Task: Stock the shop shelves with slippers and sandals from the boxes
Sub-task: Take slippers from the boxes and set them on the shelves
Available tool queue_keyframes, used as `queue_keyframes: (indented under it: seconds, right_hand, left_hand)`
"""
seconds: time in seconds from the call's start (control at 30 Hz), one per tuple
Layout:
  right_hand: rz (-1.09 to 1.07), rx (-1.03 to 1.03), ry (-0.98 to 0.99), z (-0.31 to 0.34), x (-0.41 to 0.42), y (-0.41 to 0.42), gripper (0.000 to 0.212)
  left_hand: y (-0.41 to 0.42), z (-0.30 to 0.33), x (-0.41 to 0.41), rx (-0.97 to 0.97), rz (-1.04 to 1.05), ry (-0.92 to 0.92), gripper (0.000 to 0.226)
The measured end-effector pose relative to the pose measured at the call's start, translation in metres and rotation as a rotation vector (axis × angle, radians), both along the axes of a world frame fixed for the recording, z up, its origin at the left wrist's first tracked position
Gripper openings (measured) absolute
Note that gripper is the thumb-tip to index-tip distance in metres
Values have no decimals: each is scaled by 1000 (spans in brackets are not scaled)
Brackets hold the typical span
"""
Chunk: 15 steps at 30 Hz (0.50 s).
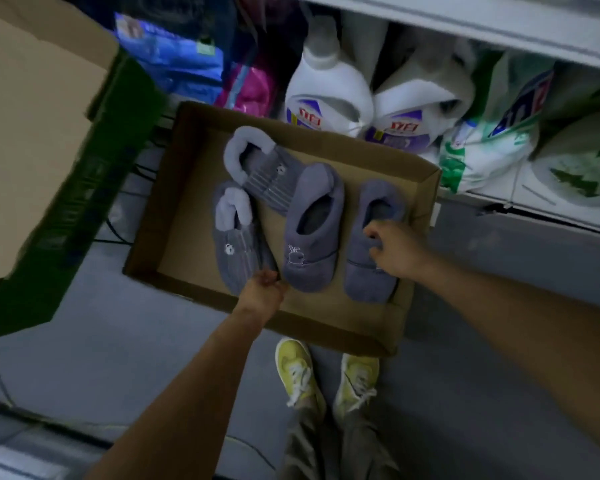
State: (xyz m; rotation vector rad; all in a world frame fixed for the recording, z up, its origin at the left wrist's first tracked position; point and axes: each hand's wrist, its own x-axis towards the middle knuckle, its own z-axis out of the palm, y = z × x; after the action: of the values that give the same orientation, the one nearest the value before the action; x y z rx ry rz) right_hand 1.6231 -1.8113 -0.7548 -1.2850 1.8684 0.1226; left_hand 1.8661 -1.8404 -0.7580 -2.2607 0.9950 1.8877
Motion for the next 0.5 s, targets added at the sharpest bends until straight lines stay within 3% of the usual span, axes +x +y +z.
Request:
queue_keyframes:
  seconds: [0.2,0.3,0.5]
  right_hand:
    - [138,43,160,-58,2,-9,54]
    - [114,89,159,-76,3,-8,66]
    - [97,17,104,-89,1,-4,87]
  left_hand:
    - [14,-75,-13,90,228,48,28]
    - [18,-104,-18,96,376,91,49]
    - [27,-114,-30,134,520,205,33]
